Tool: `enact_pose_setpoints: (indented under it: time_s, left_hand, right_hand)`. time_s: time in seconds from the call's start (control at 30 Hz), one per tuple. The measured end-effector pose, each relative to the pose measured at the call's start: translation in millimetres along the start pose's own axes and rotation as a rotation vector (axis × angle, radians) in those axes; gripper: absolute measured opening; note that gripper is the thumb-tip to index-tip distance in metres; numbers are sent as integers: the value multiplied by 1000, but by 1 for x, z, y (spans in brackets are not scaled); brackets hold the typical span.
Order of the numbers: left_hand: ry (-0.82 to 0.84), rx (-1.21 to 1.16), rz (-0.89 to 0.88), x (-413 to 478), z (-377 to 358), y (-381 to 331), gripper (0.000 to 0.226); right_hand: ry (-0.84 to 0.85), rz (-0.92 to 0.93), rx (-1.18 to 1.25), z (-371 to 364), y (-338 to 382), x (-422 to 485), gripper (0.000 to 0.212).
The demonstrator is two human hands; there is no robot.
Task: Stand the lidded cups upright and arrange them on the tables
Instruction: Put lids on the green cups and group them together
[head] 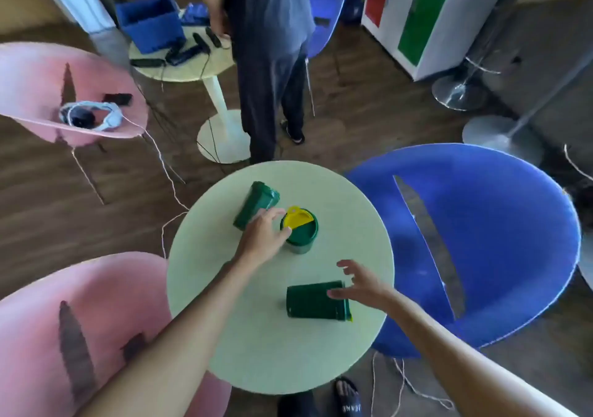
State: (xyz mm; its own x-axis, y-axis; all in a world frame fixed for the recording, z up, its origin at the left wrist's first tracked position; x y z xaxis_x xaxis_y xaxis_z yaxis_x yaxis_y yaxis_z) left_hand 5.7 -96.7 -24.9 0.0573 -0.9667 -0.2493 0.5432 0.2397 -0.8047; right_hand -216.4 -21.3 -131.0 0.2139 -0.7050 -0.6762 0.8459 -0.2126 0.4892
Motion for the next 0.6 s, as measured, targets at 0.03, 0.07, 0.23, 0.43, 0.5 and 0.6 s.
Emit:
enact_pose_setpoints:
  time_s: [0.03, 0.07, 0.23, 0.43, 0.5, 0.6]
  left_hand:
    - [31, -13, -3, 11, -7, 6, 47]
    - [57, -21, -3, 21, -11, 10, 51]
    - [279, -79, 59, 52, -44, 36, 65]
    - [323, -146, 77, 66, -48, 38, 57]
    - [308, -132, 47, 72, -46, 35, 51]
    - [252, -120, 29, 78, -43, 32, 51]
  right_hand:
    - [47, -35, 1, -13, -9, 5, 86]
    - [88, -51, 8, -23, -14, 10, 94]
    - [119, -67, 156, -61, -39, 17, 99]
    - [-83, -79, 311, -55, -20, -3, 90]
    - [-238, -66, 292, -41, 2, -9, 89]
    - [-429, -10, 241, -28, 36, -14, 96]
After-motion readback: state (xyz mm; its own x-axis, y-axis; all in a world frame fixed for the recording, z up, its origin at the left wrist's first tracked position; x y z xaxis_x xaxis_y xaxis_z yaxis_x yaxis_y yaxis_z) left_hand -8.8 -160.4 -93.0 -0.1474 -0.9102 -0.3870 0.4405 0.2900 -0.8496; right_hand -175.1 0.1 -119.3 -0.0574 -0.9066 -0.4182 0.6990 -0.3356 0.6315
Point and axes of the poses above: each hand's wrist, its own x-axis towards the middle knuckle, its own z-axis out of the back of the hand, y = z × x, the point moved 10 cm from there along x, towards the middle knuckle, and after that the axes turned 13 degrees about -x, right-handed, at the moved point
